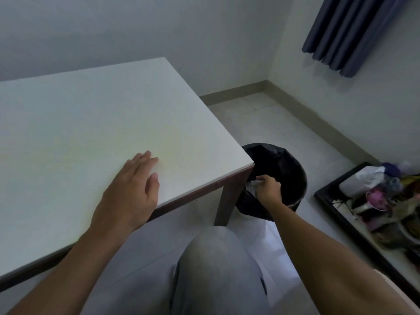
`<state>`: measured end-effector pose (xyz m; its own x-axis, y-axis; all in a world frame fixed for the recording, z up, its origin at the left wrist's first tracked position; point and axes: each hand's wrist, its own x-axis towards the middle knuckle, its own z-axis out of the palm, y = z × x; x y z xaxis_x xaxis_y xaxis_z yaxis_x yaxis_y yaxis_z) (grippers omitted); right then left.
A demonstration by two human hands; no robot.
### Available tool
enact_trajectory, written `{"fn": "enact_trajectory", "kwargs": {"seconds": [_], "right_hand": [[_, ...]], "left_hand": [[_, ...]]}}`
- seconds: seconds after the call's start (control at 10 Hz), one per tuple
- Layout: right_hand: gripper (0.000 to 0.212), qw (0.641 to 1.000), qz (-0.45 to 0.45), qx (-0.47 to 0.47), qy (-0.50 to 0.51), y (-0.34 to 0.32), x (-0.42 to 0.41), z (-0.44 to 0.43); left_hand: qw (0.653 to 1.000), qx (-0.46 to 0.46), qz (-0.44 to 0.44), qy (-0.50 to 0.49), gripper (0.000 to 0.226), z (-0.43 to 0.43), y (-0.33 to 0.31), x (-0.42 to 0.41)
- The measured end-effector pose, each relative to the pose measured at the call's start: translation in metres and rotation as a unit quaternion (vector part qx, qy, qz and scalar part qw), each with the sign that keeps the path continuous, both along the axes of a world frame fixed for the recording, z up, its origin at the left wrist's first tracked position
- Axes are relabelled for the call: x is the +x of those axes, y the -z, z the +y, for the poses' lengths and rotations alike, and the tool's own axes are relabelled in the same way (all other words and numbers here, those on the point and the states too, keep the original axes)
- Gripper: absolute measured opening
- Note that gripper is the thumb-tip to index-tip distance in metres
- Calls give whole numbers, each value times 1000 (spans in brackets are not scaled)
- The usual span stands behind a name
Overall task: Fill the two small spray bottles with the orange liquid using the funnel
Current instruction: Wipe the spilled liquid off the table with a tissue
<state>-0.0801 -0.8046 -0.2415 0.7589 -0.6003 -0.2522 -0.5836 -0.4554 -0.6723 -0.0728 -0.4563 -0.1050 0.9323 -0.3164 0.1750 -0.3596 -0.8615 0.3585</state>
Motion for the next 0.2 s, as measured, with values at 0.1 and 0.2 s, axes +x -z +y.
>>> {"fn": "enact_trajectory", "kwargs": {"seconds": [0.1, 0.2], "right_hand": [[39, 992, 98, -10, -85, 13, 4, -3], [41, 989, 84, -31, -118, 8, 4, -2]], "left_hand": [[1000, -19, -4, -3, 47, -1, -1, 0], [1000, -24, -7, -12, 46, 0, -1, -1]]}}
